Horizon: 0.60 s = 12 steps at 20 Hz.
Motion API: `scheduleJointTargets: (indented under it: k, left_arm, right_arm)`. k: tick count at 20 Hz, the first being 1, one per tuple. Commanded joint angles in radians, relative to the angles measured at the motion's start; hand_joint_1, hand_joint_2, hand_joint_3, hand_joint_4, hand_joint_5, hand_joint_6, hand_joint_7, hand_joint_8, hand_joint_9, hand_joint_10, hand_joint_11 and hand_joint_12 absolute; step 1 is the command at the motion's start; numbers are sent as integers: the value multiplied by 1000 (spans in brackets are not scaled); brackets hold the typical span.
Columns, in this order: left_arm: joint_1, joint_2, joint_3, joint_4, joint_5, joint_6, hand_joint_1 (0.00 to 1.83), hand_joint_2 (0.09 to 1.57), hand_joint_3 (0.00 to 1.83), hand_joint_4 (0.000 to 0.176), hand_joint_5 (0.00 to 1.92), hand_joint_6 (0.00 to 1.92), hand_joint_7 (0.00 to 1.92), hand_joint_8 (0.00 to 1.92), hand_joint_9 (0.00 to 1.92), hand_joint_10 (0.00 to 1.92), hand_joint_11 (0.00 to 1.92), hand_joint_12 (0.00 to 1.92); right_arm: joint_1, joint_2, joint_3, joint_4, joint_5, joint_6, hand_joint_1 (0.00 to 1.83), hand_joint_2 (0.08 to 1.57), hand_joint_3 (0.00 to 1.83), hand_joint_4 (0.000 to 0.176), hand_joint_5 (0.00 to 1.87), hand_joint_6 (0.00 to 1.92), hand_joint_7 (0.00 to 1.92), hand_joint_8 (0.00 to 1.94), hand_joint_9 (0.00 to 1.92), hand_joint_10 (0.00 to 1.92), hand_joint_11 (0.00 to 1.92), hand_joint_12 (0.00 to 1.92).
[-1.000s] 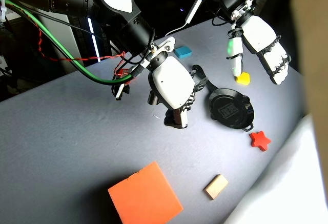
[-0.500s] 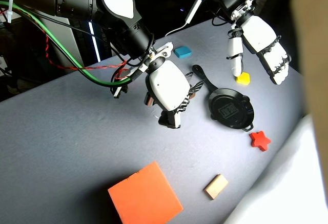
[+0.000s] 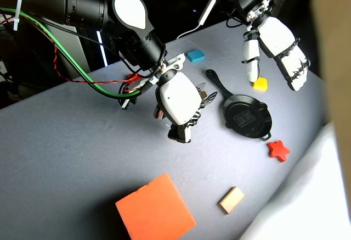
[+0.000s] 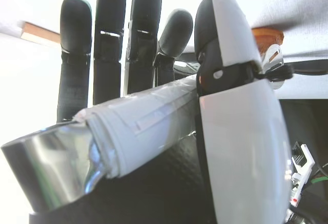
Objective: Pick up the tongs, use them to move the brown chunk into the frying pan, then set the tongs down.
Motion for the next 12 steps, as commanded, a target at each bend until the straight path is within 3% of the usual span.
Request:
scheduleJointTargets:
  k: [1, 12]
  left_arm:
    - [-7, 12, 0, 52, -98, -5, 137, 1245, 1, 5, 85, 0, 105, 0, 112, 0, 0, 492]
    - [-7, 12, 2, 52, -98, -3, 93, 1251, 2, 5, 87, 2, 118, 3, 119, 6, 0, 481]
  right_arm:
    - [4, 3, 0, -62, 12, 2, 1108, 1205, 0, 0, 798, 1248, 1146, 8, 865, 604, 549, 1473]
    - [-10, -1, 13, -62, 22, -4, 1115, 1195, 0, 0, 820, 1216, 1166, 15, 889, 609, 558, 1470]
